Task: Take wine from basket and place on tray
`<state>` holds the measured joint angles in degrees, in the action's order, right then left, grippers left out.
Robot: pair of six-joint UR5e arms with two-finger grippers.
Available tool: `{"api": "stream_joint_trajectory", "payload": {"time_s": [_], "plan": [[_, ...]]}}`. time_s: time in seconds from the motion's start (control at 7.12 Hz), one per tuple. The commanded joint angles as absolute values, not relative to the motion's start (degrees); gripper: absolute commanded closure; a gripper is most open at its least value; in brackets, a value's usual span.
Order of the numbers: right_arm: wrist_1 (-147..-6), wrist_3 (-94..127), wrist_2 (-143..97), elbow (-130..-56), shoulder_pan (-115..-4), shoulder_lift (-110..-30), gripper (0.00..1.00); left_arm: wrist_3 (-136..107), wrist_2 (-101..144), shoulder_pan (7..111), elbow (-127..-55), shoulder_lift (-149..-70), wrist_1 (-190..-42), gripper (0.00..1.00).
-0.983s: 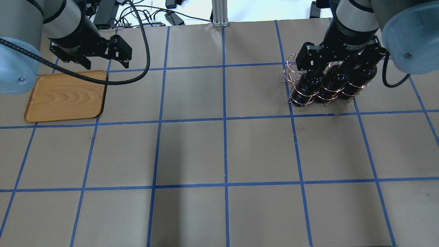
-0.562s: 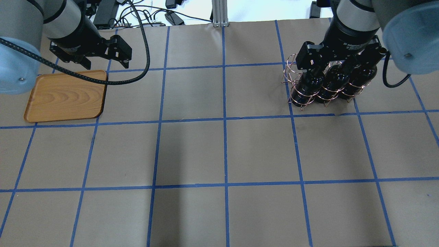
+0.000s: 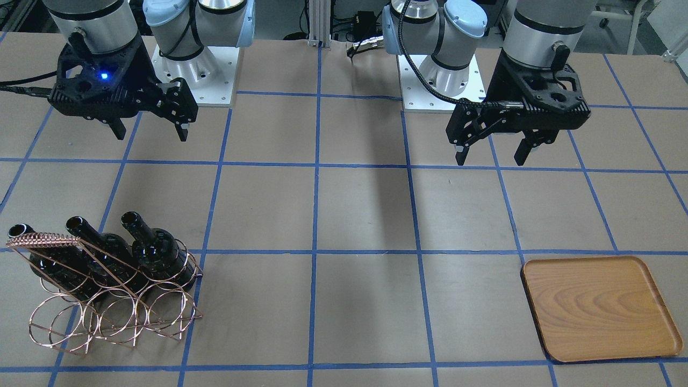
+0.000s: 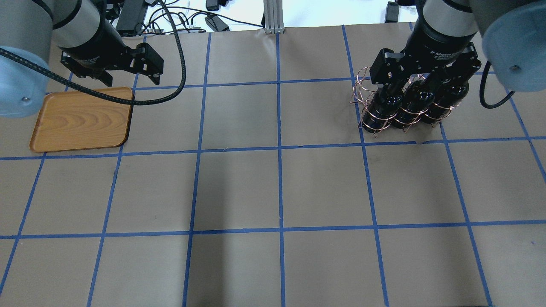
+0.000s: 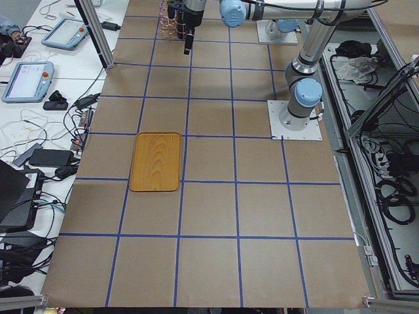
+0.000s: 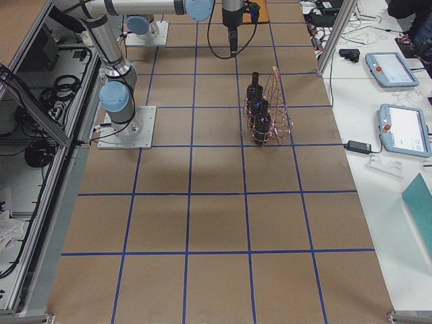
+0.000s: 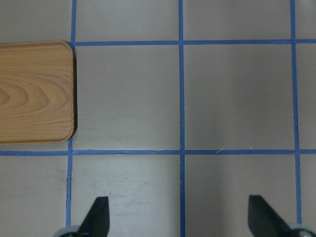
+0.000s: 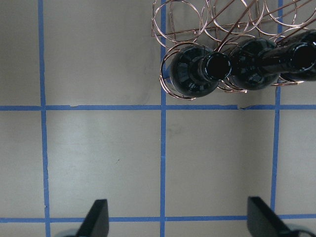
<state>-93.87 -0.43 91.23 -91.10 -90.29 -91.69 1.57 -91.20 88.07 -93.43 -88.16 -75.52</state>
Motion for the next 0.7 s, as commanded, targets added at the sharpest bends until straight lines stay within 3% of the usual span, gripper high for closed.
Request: {"api": "stream_joint_trajectory", "payload": {"time_s": [0.0,0.56], "plan": [[-94.75,-1.05,91.32,-90.88,-90.18,-91.84,0.0,1.49,-91.23,88.07,-93.51,-88.24,-75.59,0.0],[-98.67,-6.28,90.88,-90.88,-89.39,-90.89,0.0,1.49,-91.14,88.07,-93.69,-88.33,-76.02,0.0]]}}
